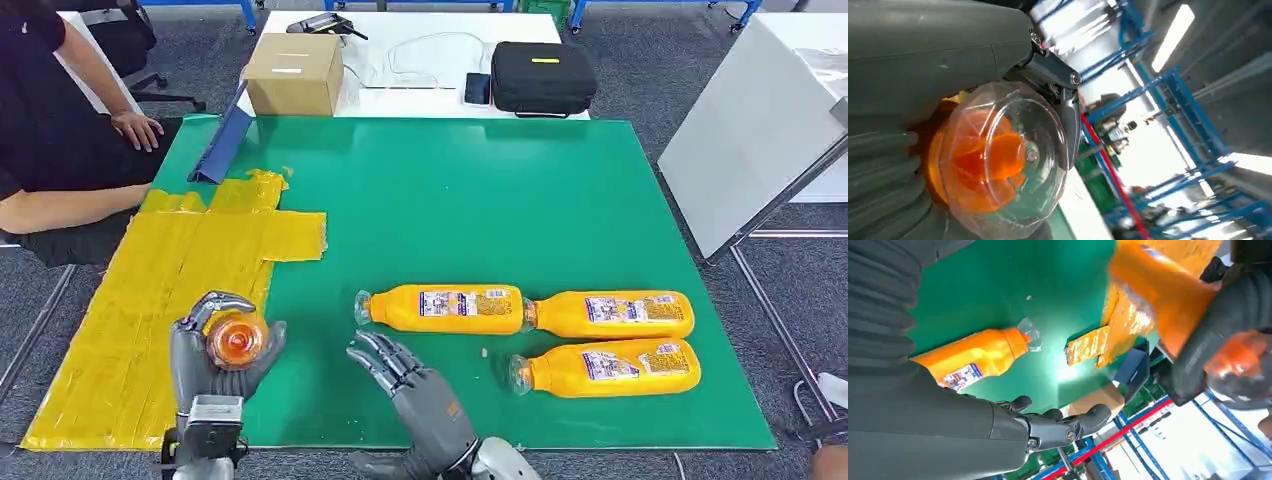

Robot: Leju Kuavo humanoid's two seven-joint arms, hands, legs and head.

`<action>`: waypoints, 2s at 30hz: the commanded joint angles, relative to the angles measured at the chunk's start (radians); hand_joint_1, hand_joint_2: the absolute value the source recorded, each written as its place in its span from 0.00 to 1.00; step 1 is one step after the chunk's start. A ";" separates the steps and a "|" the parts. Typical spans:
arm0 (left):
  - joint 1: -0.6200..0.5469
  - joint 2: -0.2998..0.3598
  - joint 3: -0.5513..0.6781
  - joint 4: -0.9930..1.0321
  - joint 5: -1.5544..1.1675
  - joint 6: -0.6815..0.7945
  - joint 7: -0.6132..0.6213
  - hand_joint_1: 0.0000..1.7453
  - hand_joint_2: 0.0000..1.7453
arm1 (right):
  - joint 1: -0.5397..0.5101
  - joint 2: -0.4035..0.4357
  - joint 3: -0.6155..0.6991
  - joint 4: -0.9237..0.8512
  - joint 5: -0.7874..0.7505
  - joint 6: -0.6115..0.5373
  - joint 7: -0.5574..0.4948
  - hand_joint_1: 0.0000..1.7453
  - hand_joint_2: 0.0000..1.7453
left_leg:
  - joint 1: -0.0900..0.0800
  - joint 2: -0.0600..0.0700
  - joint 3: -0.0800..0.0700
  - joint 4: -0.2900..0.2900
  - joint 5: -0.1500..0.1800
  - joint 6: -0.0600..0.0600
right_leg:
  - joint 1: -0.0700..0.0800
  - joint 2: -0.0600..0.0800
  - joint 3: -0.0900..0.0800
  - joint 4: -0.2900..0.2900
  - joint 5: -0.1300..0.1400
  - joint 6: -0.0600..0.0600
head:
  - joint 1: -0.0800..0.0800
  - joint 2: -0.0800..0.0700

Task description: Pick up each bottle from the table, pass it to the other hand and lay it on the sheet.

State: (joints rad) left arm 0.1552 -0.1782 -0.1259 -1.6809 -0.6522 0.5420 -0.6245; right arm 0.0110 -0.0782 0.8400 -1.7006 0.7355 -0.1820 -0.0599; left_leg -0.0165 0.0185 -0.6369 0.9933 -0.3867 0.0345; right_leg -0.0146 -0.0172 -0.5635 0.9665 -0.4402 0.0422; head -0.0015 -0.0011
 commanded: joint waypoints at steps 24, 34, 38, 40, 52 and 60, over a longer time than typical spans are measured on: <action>-0.457 0.200 -0.008 1.204 -0.607 -0.208 0.334 0.00 1.00 | -0.357 -0.003 -0.086 0.290 -0.162 0.147 0.081 0.00 1.00 | 0.002 -0.006 0.009 -0.001 0.004 -0.003 | 0.001 -0.003 0.010 -0.001 0.002 -0.002 | 0.001 0.000; -0.450 0.201 -0.014 1.190 -0.579 -0.229 0.321 0.00 0.00 | -0.366 0.003 -0.088 0.308 -0.171 0.157 0.070 0.00 1.00 | 0.000 -0.008 0.028 0.000 -0.003 -0.004 | 0.000 -0.005 0.029 0.005 -0.012 -0.005 | 0.000 0.000; -0.427 0.185 0.045 1.079 -0.274 -0.455 0.104 0.00 0.00 | -0.568 0.053 -0.097 0.580 -0.189 0.203 0.115 0.00 1.00 | 0.002 -0.004 0.023 -0.002 0.002 -0.008 | 0.001 -0.002 0.022 0.004 -0.008 -0.007 | 0.000 0.000; -0.409 0.192 0.036 0.993 -0.157 -0.570 0.057 0.00 0.00 | -0.661 0.088 -0.116 0.734 -0.208 0.223 0.103 0.00 1.00 | 0.001 -0.001 0.022 -0.002 0.006 -0.010 | 0.001 0.001 0.022 0.005 -0.005 -0.008 | 0.000 0.000; -0.242 0.206 0.053 0.510 0.463 -1.048 0.074 0.00 0.00 | -0.800 0.193 -0.111 1.099 -0.209 0.213 0.064 0.00 1.00 | 0.003 -0.005 0.018 -0.001 0.010 -0.007 | 0.002 -0.005 0.026 0.005 0.005 -0.008 | 0.000 0.000; -0.244 0.203 -0.001 0.436 0.569 -1.048 0.113 0.00 0.00 | -0.770 0.170 -0.118 1.109 -0.194 0.219 0.059 0.00 1.00 | 0.003 -0.006 0.000 -0.002 0.013 -0.004 | 0.002 -0.007 0.009 0.003 0.008 -0.003 | 0.000 0.000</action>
State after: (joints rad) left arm -0.0964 0.0320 -0.0881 -1.1458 -0.1577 -0.4933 -0.5329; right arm -0.7294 0.0988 0.7156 -0.7259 0.5318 0.0309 -0.0057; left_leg -0.0150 0.0143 -0.6391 0.9916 -0.3711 0.0326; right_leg -0.0135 -0.0237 -0.5585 0.9706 -0.4287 0.0379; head -0.0011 -0.0011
